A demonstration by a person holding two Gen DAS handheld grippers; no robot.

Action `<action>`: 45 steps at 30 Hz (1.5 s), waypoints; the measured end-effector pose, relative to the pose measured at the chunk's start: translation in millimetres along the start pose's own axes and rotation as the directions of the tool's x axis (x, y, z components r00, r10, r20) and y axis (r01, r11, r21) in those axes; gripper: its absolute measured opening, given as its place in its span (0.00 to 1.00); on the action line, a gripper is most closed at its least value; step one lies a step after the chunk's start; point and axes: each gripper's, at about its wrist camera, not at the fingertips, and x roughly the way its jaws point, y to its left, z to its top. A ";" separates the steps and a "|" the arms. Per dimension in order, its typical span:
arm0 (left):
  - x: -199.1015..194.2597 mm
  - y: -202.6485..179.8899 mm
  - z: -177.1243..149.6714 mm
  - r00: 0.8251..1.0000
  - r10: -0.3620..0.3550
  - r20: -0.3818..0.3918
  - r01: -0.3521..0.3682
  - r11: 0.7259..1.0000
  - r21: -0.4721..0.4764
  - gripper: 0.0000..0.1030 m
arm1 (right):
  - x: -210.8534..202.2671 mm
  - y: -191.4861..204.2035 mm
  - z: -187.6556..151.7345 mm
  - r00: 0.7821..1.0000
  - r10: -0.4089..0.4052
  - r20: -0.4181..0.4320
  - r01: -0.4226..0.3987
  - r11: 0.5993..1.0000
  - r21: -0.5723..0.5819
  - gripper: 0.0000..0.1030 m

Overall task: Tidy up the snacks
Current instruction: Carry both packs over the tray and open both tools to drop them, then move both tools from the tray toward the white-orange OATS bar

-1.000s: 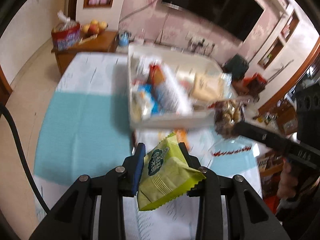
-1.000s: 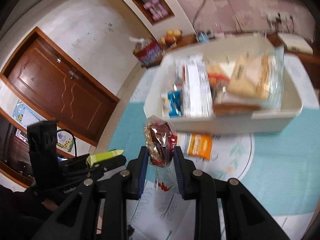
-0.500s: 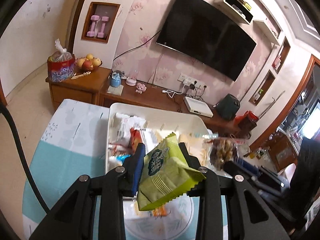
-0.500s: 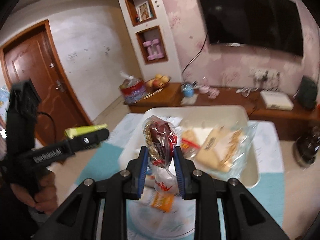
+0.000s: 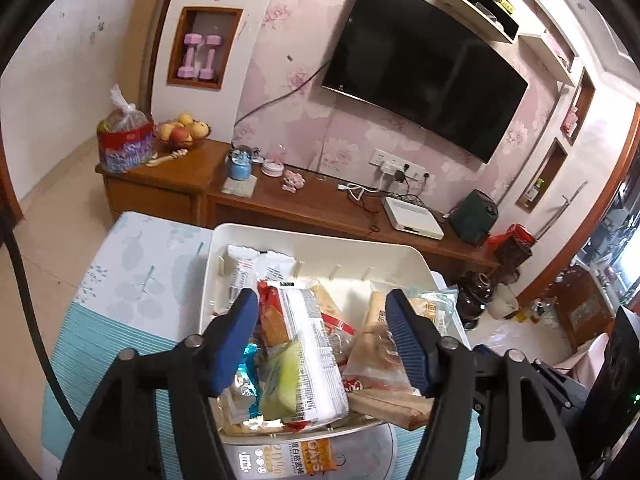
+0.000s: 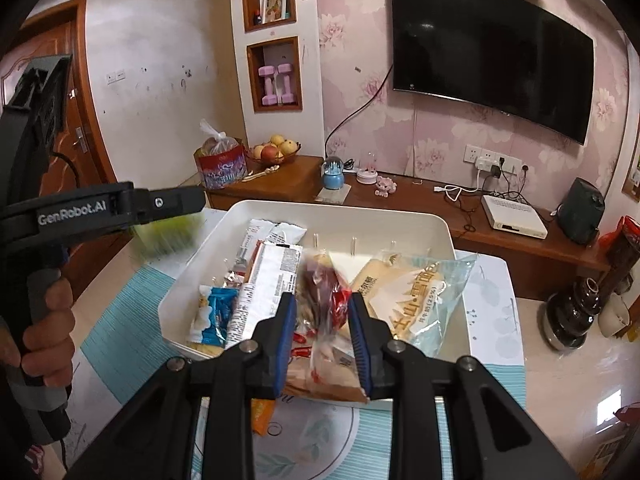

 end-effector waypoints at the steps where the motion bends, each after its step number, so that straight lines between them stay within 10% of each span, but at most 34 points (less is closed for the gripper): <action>1: -1.2 -0.5 -0.1 1.000 0.008 -0.002 -0.008 1.000 -0.004 0.65 | -1.2 -0.9 -0.3 1.000 0.003 0.001 -0.003 1.000 0.001 0.38; 14: -47.2 2.3 -37.4 0.985 0.174 -0.015 -0.174 0.972 -0.159 0.76 | -29.0 -12.6 -8.7 0.991 0.132 -0.010 -0.132 0.989 -0.059 0.52; 34: -86.0 30.6 -118.8 0.923 0.355 -0.147 -0.384 0.854 -0.350 0.79 | -53.0 20.9 -40.8 0.956 0.284 -0.078 -0.293 0.890 -0.350 0.55; 45: -68.5 63.8 -136.6 0.916 0.335 -0.223 -0.389 0.878 -0.280 0.79 | -12.5 58.1 -68.5 0.945 0.256 -0.202 -0.322 0.835 -0.447 0.55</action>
